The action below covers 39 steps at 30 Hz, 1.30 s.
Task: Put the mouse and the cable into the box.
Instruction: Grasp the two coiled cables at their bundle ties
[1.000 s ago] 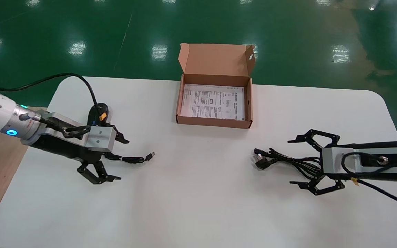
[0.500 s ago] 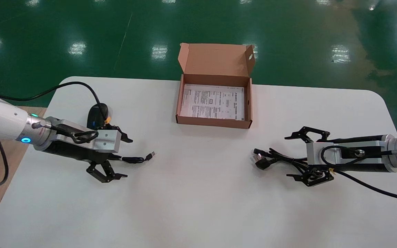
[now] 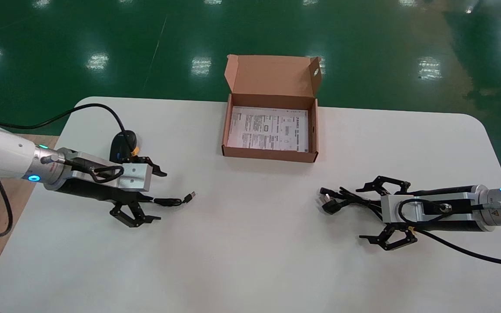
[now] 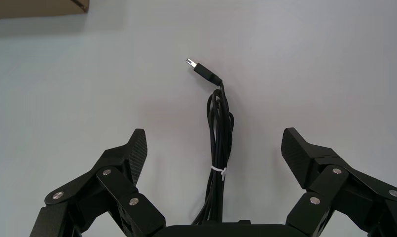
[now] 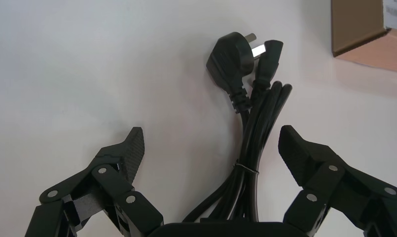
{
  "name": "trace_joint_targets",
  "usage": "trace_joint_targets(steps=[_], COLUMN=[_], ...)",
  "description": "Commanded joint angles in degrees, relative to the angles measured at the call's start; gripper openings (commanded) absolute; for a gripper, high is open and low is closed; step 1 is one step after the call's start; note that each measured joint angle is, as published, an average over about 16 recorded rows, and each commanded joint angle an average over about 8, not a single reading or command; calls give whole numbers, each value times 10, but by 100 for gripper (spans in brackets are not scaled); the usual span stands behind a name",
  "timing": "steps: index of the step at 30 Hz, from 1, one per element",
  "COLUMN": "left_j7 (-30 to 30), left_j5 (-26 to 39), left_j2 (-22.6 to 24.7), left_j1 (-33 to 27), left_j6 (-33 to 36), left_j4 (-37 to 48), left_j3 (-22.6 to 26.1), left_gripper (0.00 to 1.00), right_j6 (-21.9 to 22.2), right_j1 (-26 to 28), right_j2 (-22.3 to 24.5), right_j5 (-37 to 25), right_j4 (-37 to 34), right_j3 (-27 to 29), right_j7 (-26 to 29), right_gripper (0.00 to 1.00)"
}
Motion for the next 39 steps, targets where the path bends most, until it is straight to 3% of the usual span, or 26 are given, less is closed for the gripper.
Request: trace_joint_targets(steps=[1,39], left_j7=[1,0], left_j5=[0,-2], left_j2=[1,-1], left_j1=[-1,4], left_j6=[-1,-15], left_j4=[3,-2], left_j3=[0,-2], left_gripper=[100,100], right_j6=[-2,15], right_j1=[-1,10], right_j2=[-1,-3], right_j5=[1,5], right_j4=[-6,5], right_j3=[1,3], right_j7=[1,5], right_gripper=[100,100])
